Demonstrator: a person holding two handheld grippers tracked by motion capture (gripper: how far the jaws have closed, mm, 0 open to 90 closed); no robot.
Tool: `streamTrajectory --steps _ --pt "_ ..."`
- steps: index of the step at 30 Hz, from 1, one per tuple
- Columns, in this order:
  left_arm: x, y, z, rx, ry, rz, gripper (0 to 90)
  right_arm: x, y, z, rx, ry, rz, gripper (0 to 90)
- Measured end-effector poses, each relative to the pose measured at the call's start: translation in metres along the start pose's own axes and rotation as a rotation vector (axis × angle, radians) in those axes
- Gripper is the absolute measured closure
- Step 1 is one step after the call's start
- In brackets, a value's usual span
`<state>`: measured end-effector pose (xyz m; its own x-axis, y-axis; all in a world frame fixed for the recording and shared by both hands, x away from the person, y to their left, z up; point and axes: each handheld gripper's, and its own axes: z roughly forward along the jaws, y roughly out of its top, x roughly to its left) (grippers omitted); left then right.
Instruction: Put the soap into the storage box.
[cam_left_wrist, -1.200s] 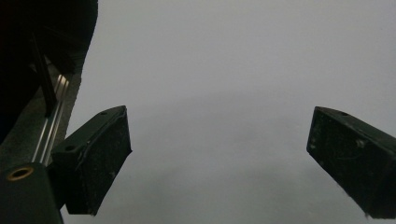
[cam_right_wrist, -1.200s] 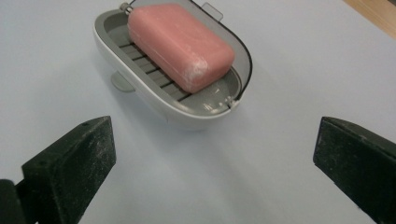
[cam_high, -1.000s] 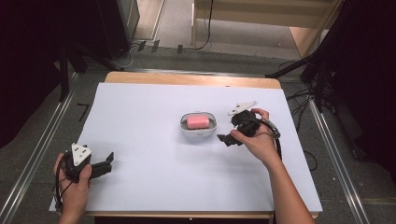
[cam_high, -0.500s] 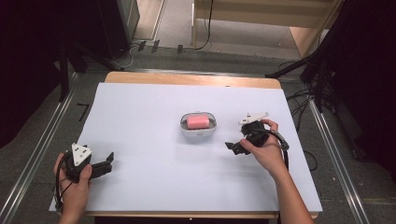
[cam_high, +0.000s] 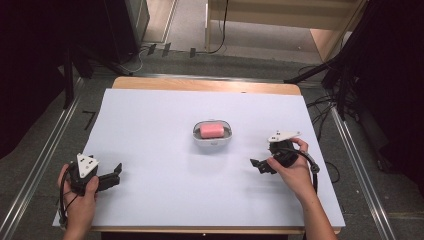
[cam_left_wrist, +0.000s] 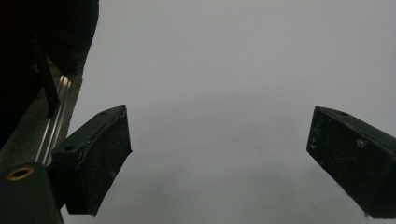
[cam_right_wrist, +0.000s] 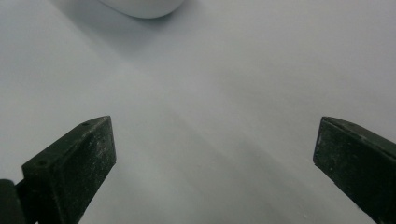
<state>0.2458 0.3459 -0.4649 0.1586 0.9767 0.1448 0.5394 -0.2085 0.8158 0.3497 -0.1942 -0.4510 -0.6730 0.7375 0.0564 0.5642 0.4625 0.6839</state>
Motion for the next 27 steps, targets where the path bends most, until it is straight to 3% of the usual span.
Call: streamTrajectory --steps 27 --pt "-0.001 0.000 0.000 -0.005 0.004 0.000 6.8 -0.015 -0.068 -0.026 -0.046 -0.062 0.119 0.0"
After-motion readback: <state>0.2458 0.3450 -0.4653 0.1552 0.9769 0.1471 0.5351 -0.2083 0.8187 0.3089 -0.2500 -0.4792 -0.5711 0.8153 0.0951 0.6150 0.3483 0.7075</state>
